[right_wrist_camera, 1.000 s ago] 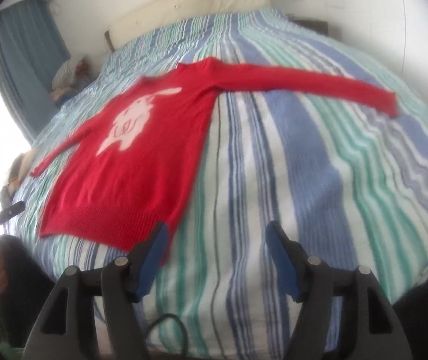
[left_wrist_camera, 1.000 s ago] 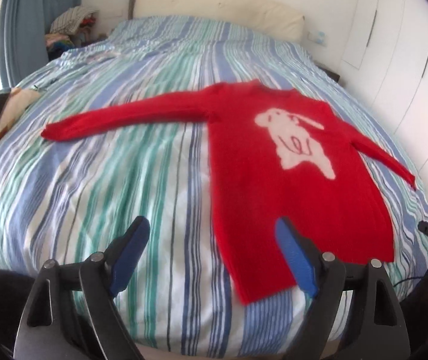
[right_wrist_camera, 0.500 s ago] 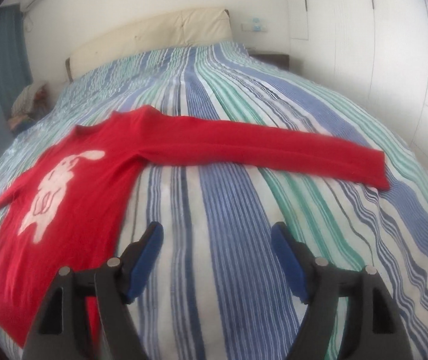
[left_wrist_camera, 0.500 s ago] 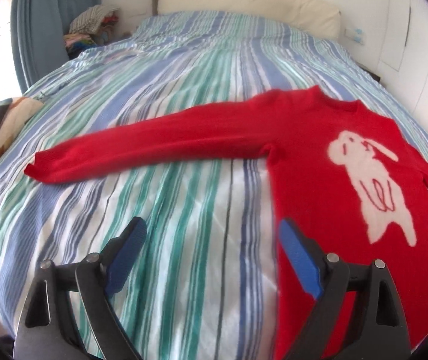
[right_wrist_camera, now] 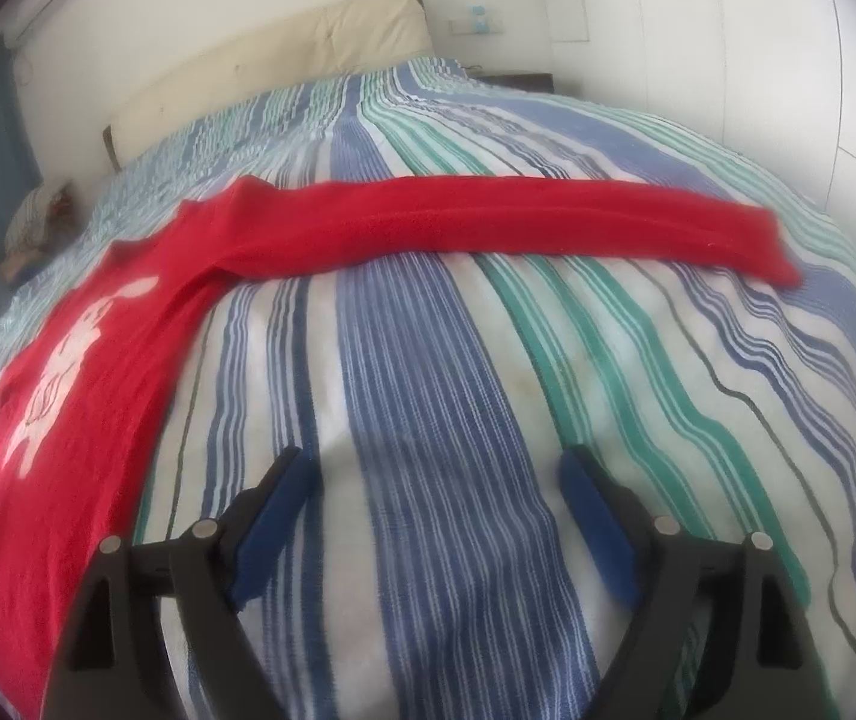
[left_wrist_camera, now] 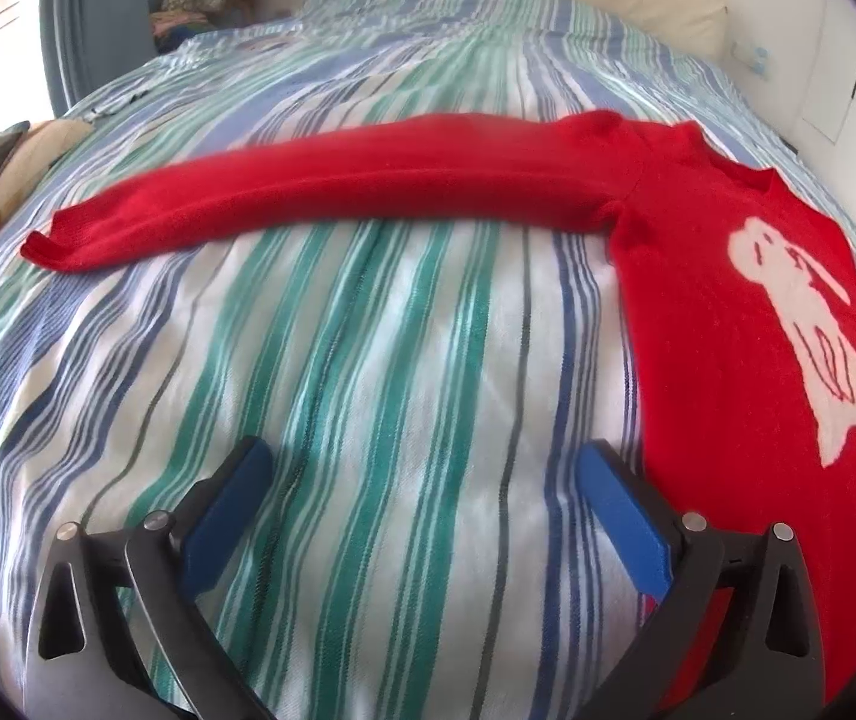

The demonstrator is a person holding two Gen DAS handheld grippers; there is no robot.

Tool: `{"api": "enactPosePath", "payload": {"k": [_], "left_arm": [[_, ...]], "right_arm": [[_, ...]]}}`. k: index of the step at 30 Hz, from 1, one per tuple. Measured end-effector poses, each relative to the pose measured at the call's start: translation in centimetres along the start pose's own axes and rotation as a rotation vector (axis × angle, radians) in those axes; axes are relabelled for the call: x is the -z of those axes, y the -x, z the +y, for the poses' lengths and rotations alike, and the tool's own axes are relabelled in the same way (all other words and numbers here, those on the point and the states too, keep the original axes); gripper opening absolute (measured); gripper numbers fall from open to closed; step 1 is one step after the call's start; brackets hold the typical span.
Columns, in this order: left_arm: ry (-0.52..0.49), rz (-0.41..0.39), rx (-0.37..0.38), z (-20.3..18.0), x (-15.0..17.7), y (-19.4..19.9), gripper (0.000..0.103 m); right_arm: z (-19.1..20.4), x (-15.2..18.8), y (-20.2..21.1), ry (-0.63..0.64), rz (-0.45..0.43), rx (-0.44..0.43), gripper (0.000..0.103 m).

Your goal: Fold small clothes

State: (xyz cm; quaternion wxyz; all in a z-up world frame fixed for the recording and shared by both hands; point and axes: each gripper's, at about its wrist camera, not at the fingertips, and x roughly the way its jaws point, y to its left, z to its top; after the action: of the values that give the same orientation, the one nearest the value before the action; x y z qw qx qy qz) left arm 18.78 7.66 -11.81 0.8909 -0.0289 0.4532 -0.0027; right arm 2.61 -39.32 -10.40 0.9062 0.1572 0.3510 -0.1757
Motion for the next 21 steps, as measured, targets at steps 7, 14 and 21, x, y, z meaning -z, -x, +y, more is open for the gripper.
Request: {"api": "enactPosePath", "payload": {"k": [7, 14, 21], "left_arm": [[-0.005, 0.002, -0.011, -0.20, -0.10, -0.16, 0.102], [-0.005, 0.002, -0.009, -0.18, -0.09, -0.18, 0.102], [-0.009, -0.001, -0.016, -0.21, -0.05, -0.21, 0.102]], "right_arm": [[0.09, 0.08, 0.02, -0.001, -0.002, 0.000, 0.085], [0.10, 0.10, 0.04, 0.000, -0.002, 0.000, 0.085], [0.09, 0.12, 0.05, 0.000, -0.002, 0.001, 0.085]]}}
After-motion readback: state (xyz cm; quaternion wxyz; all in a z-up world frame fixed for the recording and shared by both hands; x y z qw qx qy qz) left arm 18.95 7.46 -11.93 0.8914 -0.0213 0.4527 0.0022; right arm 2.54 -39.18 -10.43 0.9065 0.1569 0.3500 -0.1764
